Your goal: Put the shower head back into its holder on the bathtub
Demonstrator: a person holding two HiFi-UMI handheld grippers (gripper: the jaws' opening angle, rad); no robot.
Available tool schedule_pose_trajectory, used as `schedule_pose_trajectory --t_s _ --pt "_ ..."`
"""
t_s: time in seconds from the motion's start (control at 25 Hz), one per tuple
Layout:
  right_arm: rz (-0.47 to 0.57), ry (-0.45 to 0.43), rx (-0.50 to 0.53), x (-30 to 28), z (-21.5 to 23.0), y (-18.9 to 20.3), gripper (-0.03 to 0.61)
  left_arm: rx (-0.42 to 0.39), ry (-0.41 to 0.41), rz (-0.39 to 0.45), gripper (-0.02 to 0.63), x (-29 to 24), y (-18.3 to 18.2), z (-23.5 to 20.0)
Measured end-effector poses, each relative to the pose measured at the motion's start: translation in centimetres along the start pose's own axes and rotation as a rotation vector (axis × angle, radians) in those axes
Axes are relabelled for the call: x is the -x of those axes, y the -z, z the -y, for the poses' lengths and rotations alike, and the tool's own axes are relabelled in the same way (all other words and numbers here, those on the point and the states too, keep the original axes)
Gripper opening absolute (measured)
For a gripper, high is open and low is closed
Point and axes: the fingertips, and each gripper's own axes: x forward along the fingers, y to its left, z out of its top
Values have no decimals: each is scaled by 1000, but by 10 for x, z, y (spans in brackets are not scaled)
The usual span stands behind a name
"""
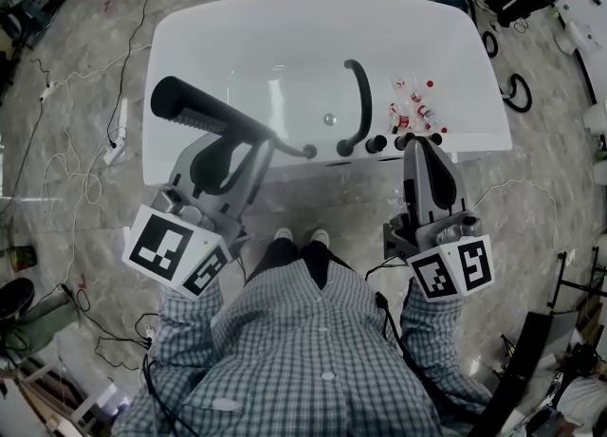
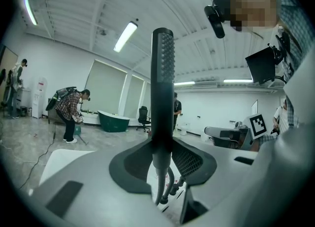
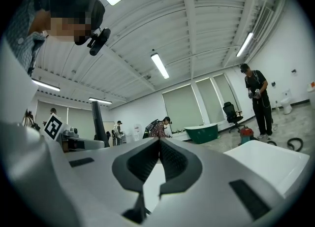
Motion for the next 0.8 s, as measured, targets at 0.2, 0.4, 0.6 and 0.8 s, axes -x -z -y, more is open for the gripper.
schedule_pose_trajectory --t_s 0.2,0.4,0.6,0.8 --pt "-20 -2 -7 4 1 9 15 0 -3 -15 118 -4 11 2" --pt "-48 -13 -10 0 1 20 15 2 -2 -25 118 -11 19 3" --pt "-64 -14 -18 -3 4 27 15 4 -9 -34 118 -16 28 2" --pt "-97 -12 -26 -6 8 45 15 -6 -15 -58 117 -23 38 -1"
